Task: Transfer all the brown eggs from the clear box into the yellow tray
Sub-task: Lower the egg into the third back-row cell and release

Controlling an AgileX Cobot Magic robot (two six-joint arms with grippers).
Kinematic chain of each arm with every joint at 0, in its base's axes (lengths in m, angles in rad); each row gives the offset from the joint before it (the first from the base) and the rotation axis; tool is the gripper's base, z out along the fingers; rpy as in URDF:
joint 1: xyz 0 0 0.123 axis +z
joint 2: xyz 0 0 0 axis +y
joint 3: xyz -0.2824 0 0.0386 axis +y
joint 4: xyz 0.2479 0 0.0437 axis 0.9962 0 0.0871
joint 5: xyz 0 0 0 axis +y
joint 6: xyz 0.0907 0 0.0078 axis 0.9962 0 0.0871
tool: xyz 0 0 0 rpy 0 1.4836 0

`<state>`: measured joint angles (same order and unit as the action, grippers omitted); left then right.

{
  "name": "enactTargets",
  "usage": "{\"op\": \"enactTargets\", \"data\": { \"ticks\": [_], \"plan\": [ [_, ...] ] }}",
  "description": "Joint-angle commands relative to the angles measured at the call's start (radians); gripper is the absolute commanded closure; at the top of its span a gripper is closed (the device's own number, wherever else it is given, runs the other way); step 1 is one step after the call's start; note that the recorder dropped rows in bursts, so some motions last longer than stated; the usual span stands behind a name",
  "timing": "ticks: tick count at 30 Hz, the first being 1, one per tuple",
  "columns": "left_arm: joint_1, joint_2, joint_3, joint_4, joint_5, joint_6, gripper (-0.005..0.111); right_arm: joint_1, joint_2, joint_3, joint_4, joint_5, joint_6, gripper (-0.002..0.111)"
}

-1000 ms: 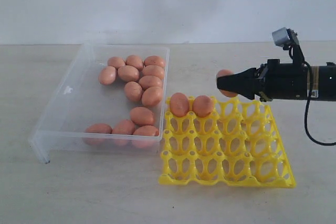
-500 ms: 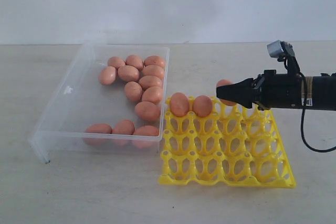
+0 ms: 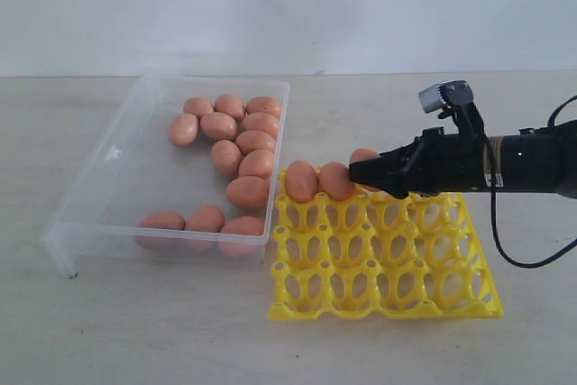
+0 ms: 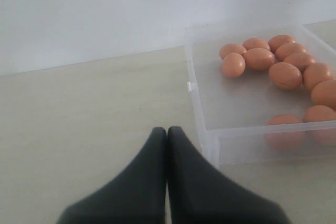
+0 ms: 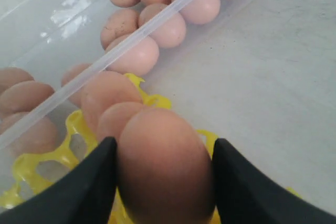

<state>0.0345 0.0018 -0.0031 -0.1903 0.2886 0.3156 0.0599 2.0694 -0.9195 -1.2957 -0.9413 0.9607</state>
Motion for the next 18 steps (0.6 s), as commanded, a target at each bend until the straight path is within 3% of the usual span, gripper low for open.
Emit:
{"op": "enactTargets", "data": {
  "ticks": [1, 7, 9, 11, 12, 18],
  "plan": [
    [-0.009, -0.002, 0.003, -0.007, -0.005, -0.009, 0.111, 0.02, -0.003, -0.001, -0.014, 0.042, -0.014, 0.109],
    [-0.009, -0.002, 0.003, -0.007, -0.005, -0.009, 0.111, 0.02, -0.003, -0.001, 0.007, 0.059, -0.012, 0.108],
    [-0.009, -0.002, 0.003, -0.007, -0.005, -0.009, 0.111, 0.02, -0.003, -0.001, 0.009, 0.083, -0.036, 0.098],
    [-0.009, -0.002, 0.003, -0.007, -0.005, -0.009, 0.111, 0.02, -0.003, -0.001, 0.007, 0.104, -0.049, 0.071],
    [-0.009, -0.002, 0.003, -0.007, -0.005, -0.009, 0.111, 0.02, -0.003, -0.001, 0.007, 0.104, -0.05, 0.065],
    [-0.009, -0.002, 0.003, -0.007, -0.005, -0.009, 0.111, 0.02, -0.015, -0.001, 0.052, 0.102, -0.052, 0.051]
  ]
}}
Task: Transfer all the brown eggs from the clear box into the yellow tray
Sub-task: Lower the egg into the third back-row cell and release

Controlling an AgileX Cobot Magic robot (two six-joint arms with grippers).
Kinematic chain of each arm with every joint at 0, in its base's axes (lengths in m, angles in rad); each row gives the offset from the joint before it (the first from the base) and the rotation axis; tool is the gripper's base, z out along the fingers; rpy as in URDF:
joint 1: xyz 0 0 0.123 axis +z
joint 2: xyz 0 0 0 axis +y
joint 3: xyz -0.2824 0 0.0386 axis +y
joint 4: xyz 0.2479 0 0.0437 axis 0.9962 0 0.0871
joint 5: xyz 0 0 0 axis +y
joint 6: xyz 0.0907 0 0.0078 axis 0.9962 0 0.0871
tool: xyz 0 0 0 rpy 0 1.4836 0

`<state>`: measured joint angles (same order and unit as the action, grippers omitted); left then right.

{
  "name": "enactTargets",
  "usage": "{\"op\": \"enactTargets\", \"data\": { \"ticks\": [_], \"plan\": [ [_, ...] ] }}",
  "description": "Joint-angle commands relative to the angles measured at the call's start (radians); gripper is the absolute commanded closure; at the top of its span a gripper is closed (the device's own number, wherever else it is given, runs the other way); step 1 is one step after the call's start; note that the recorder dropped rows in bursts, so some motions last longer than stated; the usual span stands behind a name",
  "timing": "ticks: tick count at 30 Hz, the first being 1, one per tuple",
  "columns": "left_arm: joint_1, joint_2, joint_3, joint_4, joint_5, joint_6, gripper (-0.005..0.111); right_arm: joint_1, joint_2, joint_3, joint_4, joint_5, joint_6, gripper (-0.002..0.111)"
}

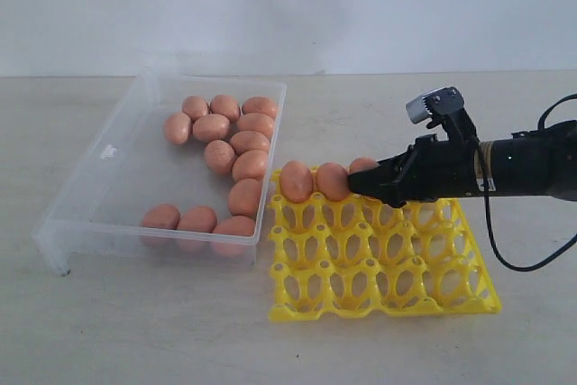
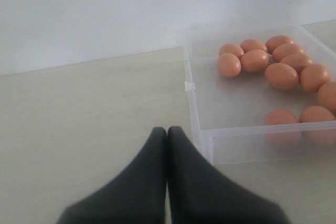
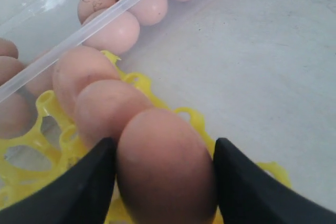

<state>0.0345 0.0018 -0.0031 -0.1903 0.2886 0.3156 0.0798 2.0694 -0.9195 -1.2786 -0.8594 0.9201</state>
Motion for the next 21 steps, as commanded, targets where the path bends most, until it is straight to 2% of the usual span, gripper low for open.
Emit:
{"op": "enactTargets", "data": {
  "ticks": [1, 12, 17, 20, 21],
  "plan": [
    [-0.009, -0.002, 0.003, -0.007, -0.005, -0.009, 0.111, 0.0, -0.025, -0.001, 0.037, 0.02, -0.014, 0.051],
    [-0.009, -0.002, 0.003, -0.007, -0.005, -0.009, 0.111, 0.0, -0.155, -0.001, 0.033, 0.062, -0.01, 0.05],
    [-0.009, -0.002, 0.003, -0.007, -0.005, -0.009, 0.111, 0.007, -0.231, -0.001, 0.027, -0.049, 0.093, 0.052],
    [-0.009, -0.002, 0.003, -0.007, -0.005, -0.009, 0.111, 0.077, -0.283, -0.002, 0.037, -0.032, 0.147, 0.072],
    [-0.009, -0.002, 0.003, -0.007, -0.005, -0.009, 0.111, 0.114, -0.3, -0.007, 0.028, 0.016, 0.14, 0.085]
  ]
}}
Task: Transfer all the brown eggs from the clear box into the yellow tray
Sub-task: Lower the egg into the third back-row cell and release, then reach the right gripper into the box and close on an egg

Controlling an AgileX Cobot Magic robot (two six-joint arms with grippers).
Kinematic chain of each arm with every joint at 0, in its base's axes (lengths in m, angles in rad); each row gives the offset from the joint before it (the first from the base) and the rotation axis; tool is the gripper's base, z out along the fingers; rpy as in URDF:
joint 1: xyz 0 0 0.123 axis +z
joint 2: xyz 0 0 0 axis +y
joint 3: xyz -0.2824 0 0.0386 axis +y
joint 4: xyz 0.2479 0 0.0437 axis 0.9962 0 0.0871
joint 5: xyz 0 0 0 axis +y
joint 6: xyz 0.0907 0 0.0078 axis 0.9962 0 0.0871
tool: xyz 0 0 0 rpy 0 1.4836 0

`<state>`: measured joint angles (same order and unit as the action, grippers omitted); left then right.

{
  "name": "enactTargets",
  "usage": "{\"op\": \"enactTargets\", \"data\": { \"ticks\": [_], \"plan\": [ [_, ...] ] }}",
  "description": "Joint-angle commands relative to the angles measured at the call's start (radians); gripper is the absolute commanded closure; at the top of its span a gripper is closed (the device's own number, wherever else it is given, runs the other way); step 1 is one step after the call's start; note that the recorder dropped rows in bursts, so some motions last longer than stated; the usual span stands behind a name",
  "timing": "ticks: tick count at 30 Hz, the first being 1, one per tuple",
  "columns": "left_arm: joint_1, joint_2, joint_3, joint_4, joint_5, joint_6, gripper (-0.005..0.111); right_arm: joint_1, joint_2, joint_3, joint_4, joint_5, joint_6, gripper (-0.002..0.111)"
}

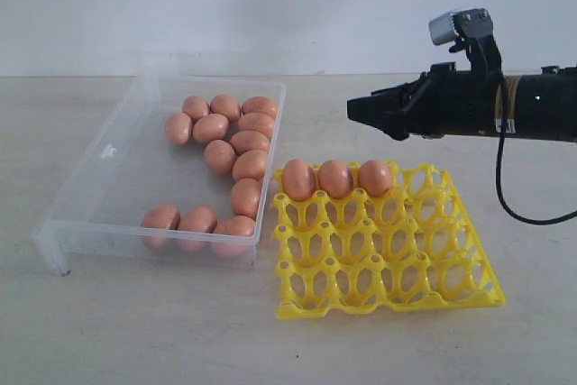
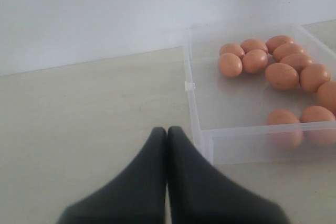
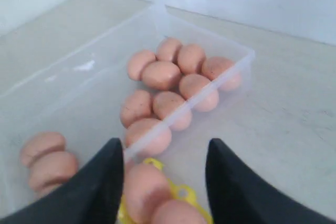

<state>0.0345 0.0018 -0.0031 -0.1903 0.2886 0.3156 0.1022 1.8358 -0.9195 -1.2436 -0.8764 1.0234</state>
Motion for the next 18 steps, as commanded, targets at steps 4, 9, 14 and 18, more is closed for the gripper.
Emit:
{"op": "enactTargets", "data": {
  "ticks": [4, 9, 14, 18],
  "plan": [
    [-0.009, -0.002, 0.003, -0.007, -0.005, -0.009, 0.111, 0.248, -0.08, -0.05, -0.07, 0.232, 0.07, 0.108],
    [-0.009, -0.002, 0.003, -0.007, -0.005, -0.009, 0.111, 0.431, -0.08, -0.156, -0.2, 0.569, 0.27, 0.108],
    [-0.009, -0.002, 0.003, -0.007, -0.005, -0.009, 0.111, 0.536, -0.029, -0.294, -0.501, 0.678, 0.593, 0.108],
    [-0.009, -0.002, 0.003, -0.007, -0.005, -0.009, 0.111, 0.558, 0.123, -0.426, -0.501, 0.804, 0.545, 0.108]
  ]
}}
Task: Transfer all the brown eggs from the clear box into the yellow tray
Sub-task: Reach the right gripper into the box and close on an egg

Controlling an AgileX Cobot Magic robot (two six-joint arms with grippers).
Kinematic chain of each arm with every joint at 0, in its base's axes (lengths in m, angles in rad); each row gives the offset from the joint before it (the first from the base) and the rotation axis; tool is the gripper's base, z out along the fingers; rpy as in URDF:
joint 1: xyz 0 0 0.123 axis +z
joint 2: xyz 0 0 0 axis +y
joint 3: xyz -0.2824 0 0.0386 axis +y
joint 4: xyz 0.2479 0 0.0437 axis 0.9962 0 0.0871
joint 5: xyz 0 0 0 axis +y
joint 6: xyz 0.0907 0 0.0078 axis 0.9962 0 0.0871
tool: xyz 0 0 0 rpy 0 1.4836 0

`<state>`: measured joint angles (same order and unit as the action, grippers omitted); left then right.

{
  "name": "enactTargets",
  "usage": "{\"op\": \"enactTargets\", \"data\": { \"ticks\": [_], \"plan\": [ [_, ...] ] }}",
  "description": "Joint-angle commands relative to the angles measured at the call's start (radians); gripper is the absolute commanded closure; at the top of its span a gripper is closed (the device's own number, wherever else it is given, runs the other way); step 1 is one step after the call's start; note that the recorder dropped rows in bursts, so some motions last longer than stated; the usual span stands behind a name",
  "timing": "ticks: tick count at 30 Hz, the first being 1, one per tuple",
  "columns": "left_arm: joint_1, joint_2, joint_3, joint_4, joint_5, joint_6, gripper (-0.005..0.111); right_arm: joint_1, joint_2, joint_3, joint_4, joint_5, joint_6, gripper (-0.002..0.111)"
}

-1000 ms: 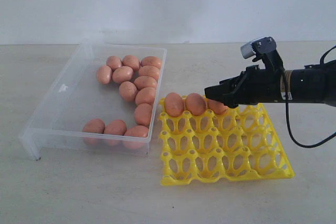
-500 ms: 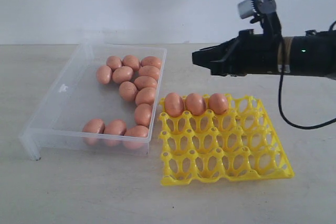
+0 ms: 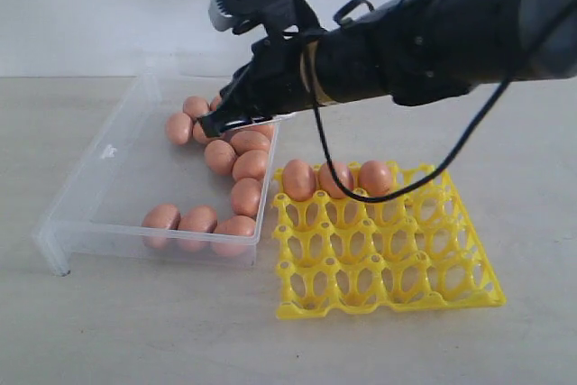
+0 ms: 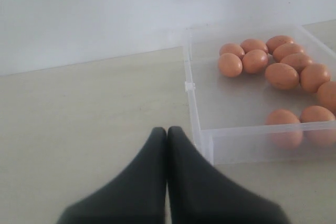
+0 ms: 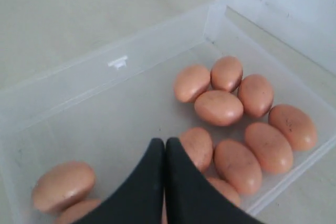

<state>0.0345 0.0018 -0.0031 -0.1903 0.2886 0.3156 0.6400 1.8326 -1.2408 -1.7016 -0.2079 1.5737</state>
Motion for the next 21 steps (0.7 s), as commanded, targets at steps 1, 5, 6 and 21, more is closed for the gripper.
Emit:
{"op": "enactTargets", "data": {
  "ticks": [1, 5, 6, 21],
  "plan": [
    [-0.009, -0.002, 0.003, -0.007, -0.005, -0.009, 0.111, 0.028, 0.165, -0.136, -0.043, 0.179, -0.038, 0.108],
    [-0.009, -0.002, 0.003, -0.007, -0.005, -0.009, 0.111, 0.07, 0.228, -0.172, -0.043, 0.375, -0.099, 0.108],
    [-0.009, -0.002, 0.003, -0.007, -0.005, -0.009, 0.111, 0.084, 0.236, -0.168, -0.043, 0.436, -0.129, 0.108],
    [-0.009, -0.002, 0.003, -0.007, -0.008, -0.009, 0.111, 0.168, 0.256, -0.456, 1.668, 0.759, -1.8, 0.108]
  ]
}}
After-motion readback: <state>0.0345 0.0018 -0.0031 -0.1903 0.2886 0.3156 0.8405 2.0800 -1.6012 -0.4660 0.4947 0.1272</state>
